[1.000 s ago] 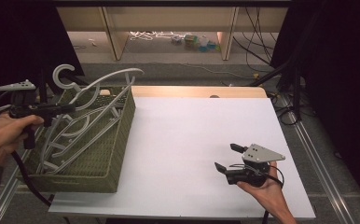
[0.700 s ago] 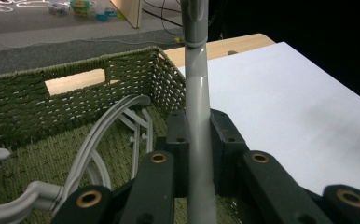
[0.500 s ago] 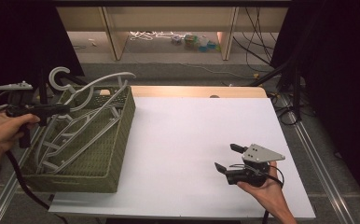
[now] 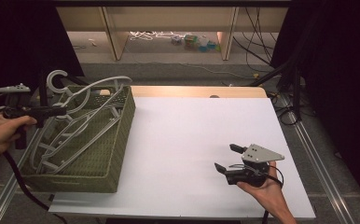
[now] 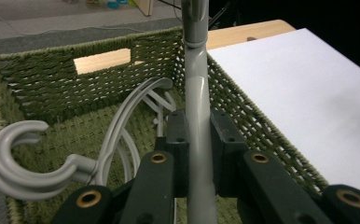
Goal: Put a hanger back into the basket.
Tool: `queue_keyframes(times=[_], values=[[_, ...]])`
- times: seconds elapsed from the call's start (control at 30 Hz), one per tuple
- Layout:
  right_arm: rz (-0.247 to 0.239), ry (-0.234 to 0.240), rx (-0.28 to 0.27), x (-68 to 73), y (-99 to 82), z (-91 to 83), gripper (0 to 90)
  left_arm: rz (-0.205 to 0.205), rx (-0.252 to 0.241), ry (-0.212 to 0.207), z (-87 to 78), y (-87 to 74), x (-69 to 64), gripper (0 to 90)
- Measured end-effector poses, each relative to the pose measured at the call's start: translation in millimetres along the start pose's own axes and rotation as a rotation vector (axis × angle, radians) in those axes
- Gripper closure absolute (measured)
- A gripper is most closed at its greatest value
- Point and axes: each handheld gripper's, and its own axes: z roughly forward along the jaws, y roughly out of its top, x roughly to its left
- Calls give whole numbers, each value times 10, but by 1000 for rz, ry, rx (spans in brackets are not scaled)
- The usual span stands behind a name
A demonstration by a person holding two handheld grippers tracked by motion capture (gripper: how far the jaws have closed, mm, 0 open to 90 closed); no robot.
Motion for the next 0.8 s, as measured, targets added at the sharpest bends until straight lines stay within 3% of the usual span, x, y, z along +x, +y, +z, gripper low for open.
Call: queue_keyframes(times=[0.17, 0.53, 0.8], values=[[0, 4, 8, -4, 0, -6, 169, 13, 25, 20, 4, -53, 65, 795], [1, 2, 14, -5, -3, 4, 170, -3, 28, 1, -35, -228, 202, 794], [4, -6, 3, 0, -12, 22, 170, 5, 58, -9, 39, -311, 191, 793]])
